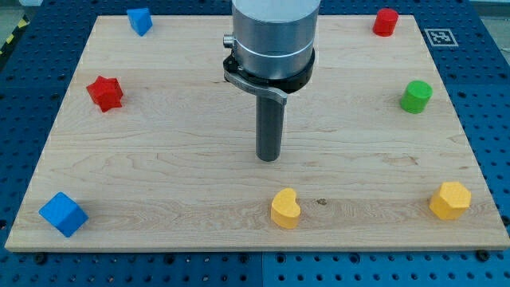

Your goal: Slide the yellow hexagon slightly left and up

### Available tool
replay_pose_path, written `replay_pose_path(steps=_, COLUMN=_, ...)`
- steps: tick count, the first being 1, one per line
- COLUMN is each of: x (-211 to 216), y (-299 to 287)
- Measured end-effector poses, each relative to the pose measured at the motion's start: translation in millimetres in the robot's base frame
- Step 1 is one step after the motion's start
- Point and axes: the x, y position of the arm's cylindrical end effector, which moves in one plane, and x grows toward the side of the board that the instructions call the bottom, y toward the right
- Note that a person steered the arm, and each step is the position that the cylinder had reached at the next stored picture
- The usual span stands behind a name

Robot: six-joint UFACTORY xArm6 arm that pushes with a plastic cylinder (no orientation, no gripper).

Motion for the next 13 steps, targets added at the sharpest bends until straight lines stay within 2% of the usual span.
replay_pose_path(steps=1, x=-0.7, y=0.1)
replay_pose_path(steps=2, x=-8.5, y=47.0)
replay_pose_path(steps=5, x=2.0, y=275.5)
replay_pose_path(steps=6, x=68.8, y=298.3)
replay_pose_path(steps=7, x=87.9, y=298.8)
replay_pose_path(steps=9, x=93.5, y=251.5)
replay_pose_path(steps=11, x=91.5, y=228.9)
replay_pose_path(steps=13, x=68.3, y=217.9)
